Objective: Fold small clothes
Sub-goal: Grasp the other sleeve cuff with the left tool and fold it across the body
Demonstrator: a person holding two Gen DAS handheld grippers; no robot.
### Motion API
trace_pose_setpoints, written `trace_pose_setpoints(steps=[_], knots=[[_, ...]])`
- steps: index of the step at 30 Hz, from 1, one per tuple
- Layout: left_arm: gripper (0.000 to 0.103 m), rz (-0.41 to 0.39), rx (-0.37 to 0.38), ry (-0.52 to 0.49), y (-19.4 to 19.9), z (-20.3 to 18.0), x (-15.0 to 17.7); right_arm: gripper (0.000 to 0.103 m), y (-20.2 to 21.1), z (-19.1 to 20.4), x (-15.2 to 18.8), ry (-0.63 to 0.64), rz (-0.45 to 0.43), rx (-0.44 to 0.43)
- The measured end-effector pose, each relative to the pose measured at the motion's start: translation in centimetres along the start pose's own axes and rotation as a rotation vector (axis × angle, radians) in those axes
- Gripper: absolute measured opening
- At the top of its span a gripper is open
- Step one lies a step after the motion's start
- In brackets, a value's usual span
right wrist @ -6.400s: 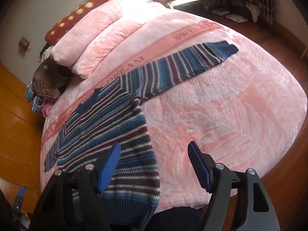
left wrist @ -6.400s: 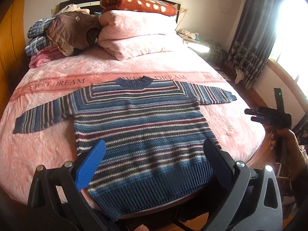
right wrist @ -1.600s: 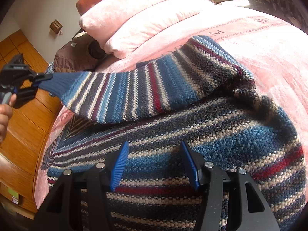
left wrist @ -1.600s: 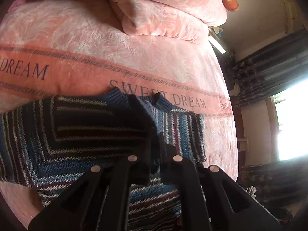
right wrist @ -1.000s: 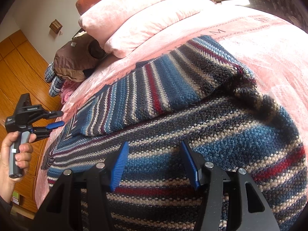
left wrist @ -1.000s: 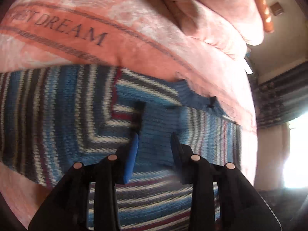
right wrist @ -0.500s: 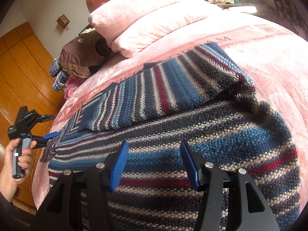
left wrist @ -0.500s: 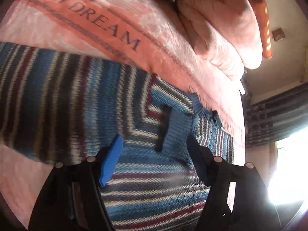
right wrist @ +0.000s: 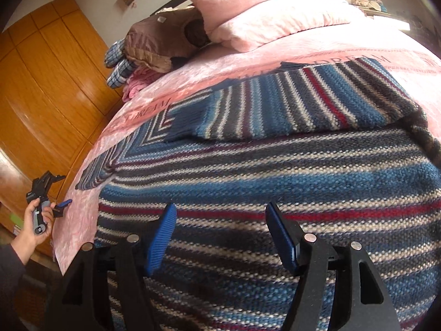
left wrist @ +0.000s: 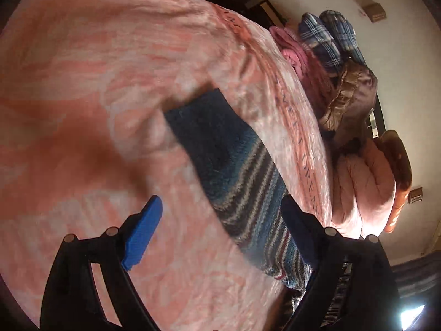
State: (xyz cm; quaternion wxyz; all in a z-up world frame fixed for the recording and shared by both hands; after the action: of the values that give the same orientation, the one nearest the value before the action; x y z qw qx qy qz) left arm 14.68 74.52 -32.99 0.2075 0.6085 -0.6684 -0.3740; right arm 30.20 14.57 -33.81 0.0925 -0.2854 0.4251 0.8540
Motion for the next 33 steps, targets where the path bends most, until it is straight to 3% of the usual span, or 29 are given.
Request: trace_pose_setpoints(steps=[4, 6, 8, 9, 11, 12, 16, 23, 29, 33], knots=[[0.087, -0.035, 0.025, 0.022, -2.4, 0.6, -2.9, 0.068, -0.2, 1.1, 1.0, 0.009, 0.025, 0.009], [0.081, -0.043, 0.023, 0.028, -3.0, 1.1, -4.1, 0.068, -0.5, 1.5, 1.4, 0.011, 0.037, 0.014], [0.046, -0.022, -0.013, 0.011, -4.0, 1.2, -4.6, 0.068, -0.7, 1.9, 1.6, 0.017, 0.042, 0.019], [0.039, -0.012, -0.032, 0.0, -4.4, 1.4, -4.7, 0.068, -0.8, 2.1, 1.6, 0.018, 0.045, 0.02], [0.013, -0.008, -0.049, 0.001, -4.5, 1.8, -4.9, 0.068, -1.1, 2.5, 1.6, 0.018, 0.049, 0.018], [0.009, -0.008, -0.044, 0.007, -4.5, 1.9, -5.1, 0.068, -1.1, 2.8, 1.6, 0.02, 0.05, 0.016], [0.007, -0.04, 0.019, -0.015, -2.4, -0.4, -5.3, 0.068, -0.8, 3.9, 1.4, 0.034, 0.049, 0.004], [0.007, -0.089, 0.186, -0.206, 4.0, -12.5, -3.9, 0.068, 1.3, 5.2, 1.0, 0.044, 0.027, -0.01], [0.007, -0.115, 0.306, -0.372, 8.3, -24.0, 0.7, 0.068, 4.4, 4.7, 0.8, 0.037, -0.006, -0.015], [0.007, -0.115, 0.321, -0.485, 8.9, -30.0, 5.2, 0.068, 6.1, 3.3, 0.8, 0.023, -0.022, -0.008]])
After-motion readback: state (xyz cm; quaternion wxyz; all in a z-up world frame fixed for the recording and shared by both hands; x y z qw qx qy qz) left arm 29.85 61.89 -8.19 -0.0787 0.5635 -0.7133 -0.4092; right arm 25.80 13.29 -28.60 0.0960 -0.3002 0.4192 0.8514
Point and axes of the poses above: each gripper's, at about its wrist camera, not at the fingertips, and y roughly against the way its jaws point, z to its left, x to its underside, the point moved 9 cm from there along -y, roughly the way its jaws point, and after that the axes turned 4 degrees about -x, right-handed, at the moved point
